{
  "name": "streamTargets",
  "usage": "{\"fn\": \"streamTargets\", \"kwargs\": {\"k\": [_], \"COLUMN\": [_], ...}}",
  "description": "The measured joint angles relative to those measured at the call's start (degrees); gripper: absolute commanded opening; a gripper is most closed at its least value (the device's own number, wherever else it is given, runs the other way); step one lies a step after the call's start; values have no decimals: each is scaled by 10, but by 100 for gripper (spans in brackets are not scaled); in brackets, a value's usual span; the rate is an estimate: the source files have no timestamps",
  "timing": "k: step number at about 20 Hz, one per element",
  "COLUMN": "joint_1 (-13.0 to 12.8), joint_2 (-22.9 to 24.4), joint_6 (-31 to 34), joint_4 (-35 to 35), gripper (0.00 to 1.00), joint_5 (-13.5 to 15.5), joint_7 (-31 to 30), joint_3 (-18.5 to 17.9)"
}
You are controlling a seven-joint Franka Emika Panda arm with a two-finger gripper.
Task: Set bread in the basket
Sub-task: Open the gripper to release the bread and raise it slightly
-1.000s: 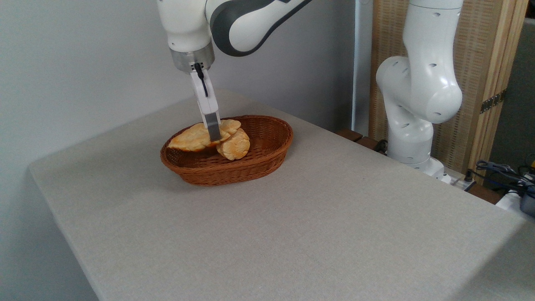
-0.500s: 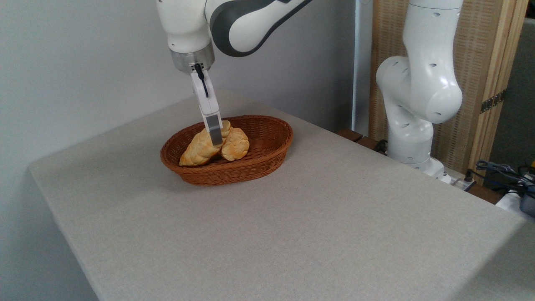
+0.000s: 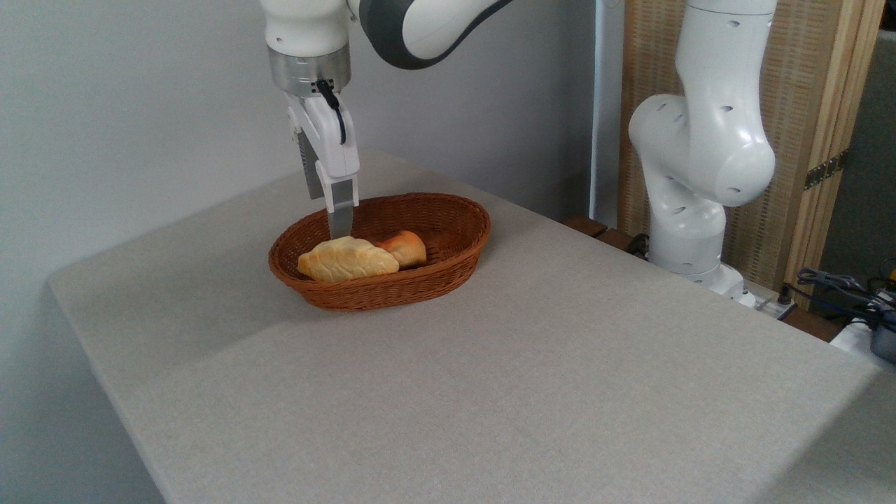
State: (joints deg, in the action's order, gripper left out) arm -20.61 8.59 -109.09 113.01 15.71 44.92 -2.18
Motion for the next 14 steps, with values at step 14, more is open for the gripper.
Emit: {"fn": "streamTargets", "kwargs": {"k": [14], "joint_1": [2], "joint_2": [0], "joint_6": [40], "joint_4": [-43], "gripper": [100], "joint_5": [-138], "joint_7": [0], "joint_3": [-91]}}
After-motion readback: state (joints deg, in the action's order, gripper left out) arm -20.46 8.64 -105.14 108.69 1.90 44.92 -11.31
